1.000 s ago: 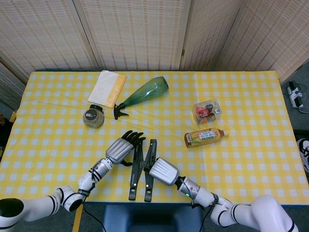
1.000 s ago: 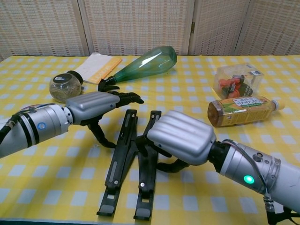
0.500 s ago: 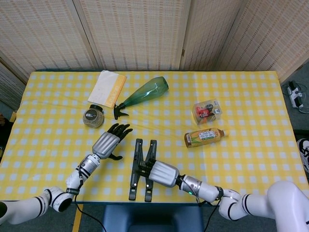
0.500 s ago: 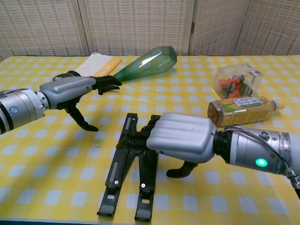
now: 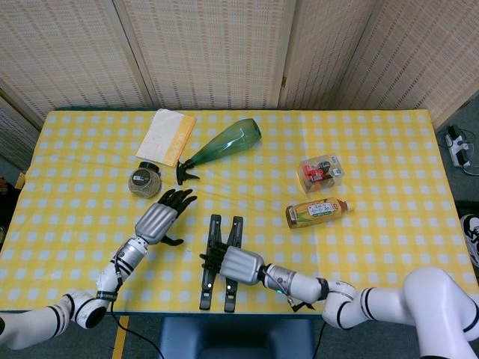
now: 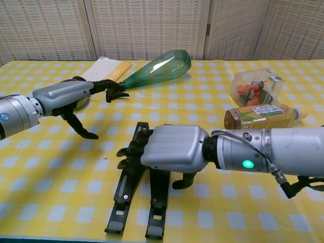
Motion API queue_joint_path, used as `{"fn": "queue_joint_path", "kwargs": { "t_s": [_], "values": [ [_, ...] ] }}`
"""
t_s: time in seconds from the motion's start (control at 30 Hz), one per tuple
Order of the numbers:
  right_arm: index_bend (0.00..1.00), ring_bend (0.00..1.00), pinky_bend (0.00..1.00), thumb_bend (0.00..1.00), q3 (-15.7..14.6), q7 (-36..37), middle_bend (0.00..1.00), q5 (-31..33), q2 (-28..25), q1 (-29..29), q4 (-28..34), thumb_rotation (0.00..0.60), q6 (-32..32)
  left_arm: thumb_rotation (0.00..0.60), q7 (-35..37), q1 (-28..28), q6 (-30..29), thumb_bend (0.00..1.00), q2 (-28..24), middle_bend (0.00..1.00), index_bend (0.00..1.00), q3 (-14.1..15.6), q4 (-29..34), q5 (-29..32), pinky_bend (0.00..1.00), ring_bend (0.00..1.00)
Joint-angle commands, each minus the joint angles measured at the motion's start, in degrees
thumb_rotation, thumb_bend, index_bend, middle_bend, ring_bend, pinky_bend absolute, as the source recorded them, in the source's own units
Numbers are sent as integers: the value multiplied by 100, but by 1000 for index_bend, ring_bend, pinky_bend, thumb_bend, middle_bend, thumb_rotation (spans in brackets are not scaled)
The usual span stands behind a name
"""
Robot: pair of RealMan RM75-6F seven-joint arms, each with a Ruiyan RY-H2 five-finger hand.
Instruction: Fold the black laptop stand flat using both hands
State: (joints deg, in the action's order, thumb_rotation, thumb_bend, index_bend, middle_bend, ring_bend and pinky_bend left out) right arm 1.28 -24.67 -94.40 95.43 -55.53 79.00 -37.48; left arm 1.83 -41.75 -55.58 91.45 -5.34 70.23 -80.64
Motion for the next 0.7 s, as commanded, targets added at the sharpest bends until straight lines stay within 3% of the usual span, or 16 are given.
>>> {"fn": "queue_joint_path", "kwargs": {
  "t_s": [0.03, 0.27, 0.47, 0.7],
  "values": [
    [0, 65, 59, 309, 44, -59, 3, 82, 85, -84, -73, 600, 96, 600, 21, 20, -18, 159, -9, 0, 0, 1, -14, 2, 0, 0],
    [0, 62, 59, 308, 133, -168, 46, 269, 217, -300, -174, 600, 357, 600, 79, 57, -33, 159, -29, 0, 0, 8, -35, 3, 0, 0],
    [14, 76, 59, 308, 237, -321, 145, 592, 255, -505, -166, 600, 720, 600, 102, 85, -65, 159, -38, 0, 0, 3, -16, -1, 0, 0],
    [226, 167, 67, 308, 227, -175, 291, 500, 240, -520, -183, 600, 394, 600, 163, 123, -93, 159, -68, 0, 0, 5, -28, -10, 0, 0]
  ]
}}
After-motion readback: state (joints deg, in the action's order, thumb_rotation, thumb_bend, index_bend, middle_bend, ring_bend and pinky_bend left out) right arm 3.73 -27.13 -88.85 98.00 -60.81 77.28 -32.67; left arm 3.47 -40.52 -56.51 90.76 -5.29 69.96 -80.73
